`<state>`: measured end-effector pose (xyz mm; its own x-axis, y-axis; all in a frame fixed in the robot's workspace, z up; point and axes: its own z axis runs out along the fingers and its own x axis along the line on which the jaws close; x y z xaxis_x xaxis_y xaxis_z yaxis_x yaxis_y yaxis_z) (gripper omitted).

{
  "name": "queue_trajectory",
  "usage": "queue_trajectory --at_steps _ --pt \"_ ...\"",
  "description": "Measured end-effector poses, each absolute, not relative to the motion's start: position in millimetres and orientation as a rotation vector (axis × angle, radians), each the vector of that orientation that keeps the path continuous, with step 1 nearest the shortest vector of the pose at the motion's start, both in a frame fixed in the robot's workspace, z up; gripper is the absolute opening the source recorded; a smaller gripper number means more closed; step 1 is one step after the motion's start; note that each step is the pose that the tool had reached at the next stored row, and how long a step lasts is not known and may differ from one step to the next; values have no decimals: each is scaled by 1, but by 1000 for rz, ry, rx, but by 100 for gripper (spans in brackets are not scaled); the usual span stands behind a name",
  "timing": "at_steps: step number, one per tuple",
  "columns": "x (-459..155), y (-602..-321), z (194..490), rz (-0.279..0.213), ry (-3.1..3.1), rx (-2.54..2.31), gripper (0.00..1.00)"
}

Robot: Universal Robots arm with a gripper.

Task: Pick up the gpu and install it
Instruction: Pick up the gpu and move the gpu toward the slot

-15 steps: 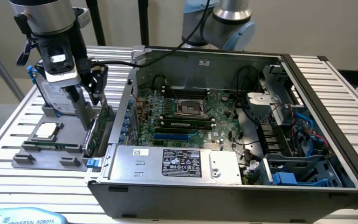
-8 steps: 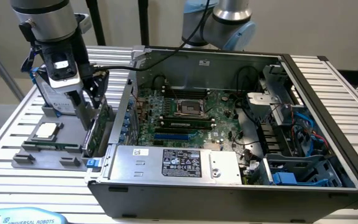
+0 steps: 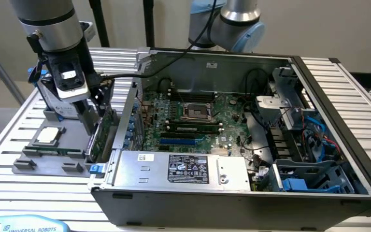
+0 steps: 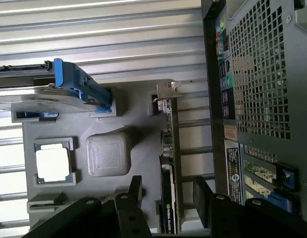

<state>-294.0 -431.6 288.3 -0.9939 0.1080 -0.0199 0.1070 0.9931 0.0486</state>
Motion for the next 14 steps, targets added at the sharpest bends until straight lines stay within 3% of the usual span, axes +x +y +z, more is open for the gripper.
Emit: queue_trajectory --at_steps 14 --pt "-294 -432 263 75 3116 123 54"
